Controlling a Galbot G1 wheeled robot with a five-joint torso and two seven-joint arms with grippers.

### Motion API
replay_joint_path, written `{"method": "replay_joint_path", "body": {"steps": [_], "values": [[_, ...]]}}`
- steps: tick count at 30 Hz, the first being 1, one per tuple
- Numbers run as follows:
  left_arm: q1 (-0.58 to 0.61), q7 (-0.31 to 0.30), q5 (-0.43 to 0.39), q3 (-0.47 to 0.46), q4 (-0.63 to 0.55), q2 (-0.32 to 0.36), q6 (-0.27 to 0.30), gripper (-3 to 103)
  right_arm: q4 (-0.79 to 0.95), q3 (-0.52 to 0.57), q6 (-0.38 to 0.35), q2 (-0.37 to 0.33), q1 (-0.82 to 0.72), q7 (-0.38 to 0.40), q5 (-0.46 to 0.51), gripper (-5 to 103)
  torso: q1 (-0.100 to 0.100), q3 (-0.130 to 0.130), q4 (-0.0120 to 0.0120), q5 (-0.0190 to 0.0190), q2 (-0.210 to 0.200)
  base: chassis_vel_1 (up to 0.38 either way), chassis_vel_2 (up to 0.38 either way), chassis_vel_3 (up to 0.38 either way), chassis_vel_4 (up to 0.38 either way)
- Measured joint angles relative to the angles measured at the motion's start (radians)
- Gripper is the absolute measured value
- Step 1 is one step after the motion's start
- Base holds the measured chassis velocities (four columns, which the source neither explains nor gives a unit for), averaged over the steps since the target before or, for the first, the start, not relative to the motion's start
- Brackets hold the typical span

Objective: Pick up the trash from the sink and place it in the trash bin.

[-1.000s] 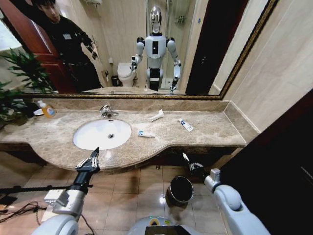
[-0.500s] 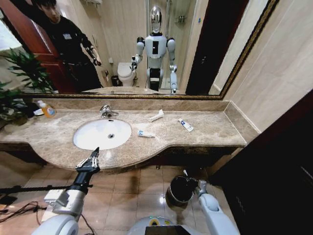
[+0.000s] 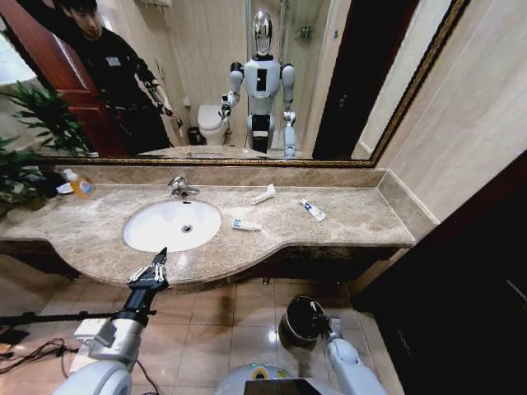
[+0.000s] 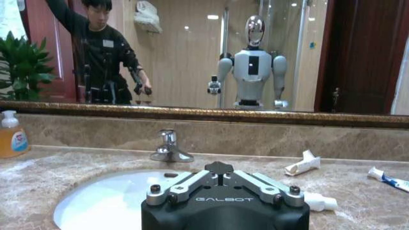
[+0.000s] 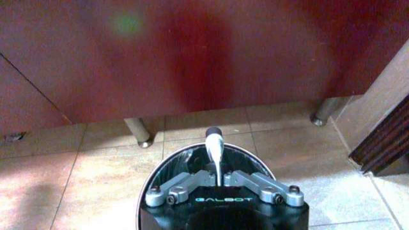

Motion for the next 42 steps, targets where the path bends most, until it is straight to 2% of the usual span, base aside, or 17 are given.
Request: {"method": "replay_joint_path", "body": {"steps": [5, 8, 9, 11, 12, 15, 17, 18, 19, 21, 22, 24, 26, 27, 29, 36, 42], "values": [[0.0, 0.0, 0.0, 0.0, 0.0, 0.0, 0.0, 0, -0.004, -0.002, 0.031, -0.002, 0.0, -0.01, -0.021, 8, 0.0, 0.0, 0.0, 0.0, 0.0, 0.0, 0.0, 0.0, 0.0], [0.0, 0.0, 0.0, 0.0, 0.0, 0.0, 0.0, 0, -0.009, -0.001, 0.041, -0.006, -0.001, -0.015, -0.041, 24, 0.0, 0.0, 0.0, 0.0, 0.0, 0.0, 0.0, 0.0, 0.0], [0.0, 0.0, 0.0, 0.0, 0.0, 0.0, 0.0, 0, -0.009, -0.001, 0.041, -0.006, -0.001, -0.015, -0.041, 24, 0.0, 0.0, 0.0, 0.0, 0.0, 0.0, 0.0, 0.0, 0.0], [0.0, 0.0, 0.0, 0.0, 0.0, 0.0, 0.0, 0, -0.016, -0.001, 0.047, -0.007, 0.0, -0.012, -0.054, 34, 0.0, 0.0, 0.0, 0.0, 0.0, 0.0, 0.0, 0.0, 0.0], [0.0, 0.0, 0.0, 0.0, 0.0, 0.0, 0.0, 0, -0.016, -0.001, 0.047, -0.007, 0.0, -0.012, -0.054, 34, 0.0, 0.0, 0.0, 0.0, 0.0, 0.0, 0.0, 0.0, 0.0], [0.0, 0.0, 0.0, 0.0, 0.0, 0.0, 0.0, 0, -0.019, 0.001, 0.054, -0.007, 0.003, -0.006, -0.063, 51, 0.0, 0.0, 0.0, 0.0, 0.0, 0.0, 0.0, 0.0, 0.0], [0.0, 0.0, 0.0, 0.0, 0.0, 0.0, 0.0, 0, -0.016, 0.001, 0.054, -0.006, 0.002, -0.004, -0.063, 51, 0.0, 0.0, 0.0, 0.0001, 0.0, 0.0, 0.0, 0.0, 0.0], [0.0, 0.0, 0.0, 0.0, 0.0, 0.0, 0.0, 0, -0.008, 0.001, 0.054, -0.007, 0.001, -0.004, -0.063, 61, 0.0, 0.0, 0.0, 0.0, 0.0, 0.0, 0.0, 0.0, 0.0], [0.0, 0.0, 0.0, 0.0, 0.0, 0.0, 0.0, 0, -0.004, 0.001, 0.054, -0.007, 0.0, -0.004, -0.062, 67, 0.0, 0.0, 0.0, 0.0001, 0.0, 0.0, 0.0, 0.0, 0.0], [0.0, 0.0, 0.0, 0.0, 0.0, 0.0, 0.0, 0, -0.001, 0.001, 0.053, -0.008, -0.002, -0.003, -0.062, 67, 0.0, 0.0, 0.0, 0.0, 0.0, 0.0, 0.0, 0.0, 0.0], [0.0, 0.0, 0.0, 0.0, 0.0, 0.0, 0.0, 0, 0.001, 0.001, 0.05, -0.009, -0.002, -0.002, -0.061, 78, 0.0, 0.0, 0.0, 0.0001, 0.0, 0.0, 0.0, 0.0, 0.0], [0.0, 0.0, 0.0, 0.0, 0.0, 0.0, 0.0, 0, 0.001, 0.002, 0.048, -0.01, -0.002, -0.001, -0.061, 78, 0.0, 0.0, 0.0, 0.0001, 0.0, 0.0, 0.0, 0.0, 0.0], [0.0, 0.0, 0.0, 0.0, 0.0, 0.0, 0.0, 0, 0.002, 0.003, 0.041, -0.012, -0.002, 0.0, -0.06, 88, 0.0, 0.0, 0.0, 0.0001, 0.0, 0.0, 0.0, 0.0, 0.0], [0.0, 0.0, 0.0, 0.0, 0.0, 0.0, 0.0, 0, 0.002, 0.003, 0.041, -0.012, -0.002, 0.0, -0.06, 88, 0.0, 0.0, 0.0, 0.0001, 0.0, 0.0, 0.0, 0.0, 0.0], [0.0, 0.0, 0.0, 0.0, 0.0, 0.0, 0.0, 0, 0.03, 0.004, 0.023, -0.019, -0.017, 0.001, -0.058, 98, 0.0, 0.0, 0.0, 0.0001, 0.0, 0.0, 0.0, 0.0, 0.0], [0.0, 0.0, 0.0, 0.0, 0.0, 0.0, 0.0, 0, 0.197, -0.001, 0.002, -0.071, -0.101, 0.019, -0.035, 100, 0.0, 0.0, -0.0001, 0.0002, 0.0, 0.0, 0.0, 0.0, 0.0], [0.0, 0.0, 0.0, 0.0, 0.0, 0.0, 0.0, 0, 0.471, 0.023, -0.041, -0.12, -0.21, 0.058, 0.026, 100, 0.0, 0.0, -0.0001, 0.0, 0.0, 0.0, 0.0, 0.0, 0.0]]}}
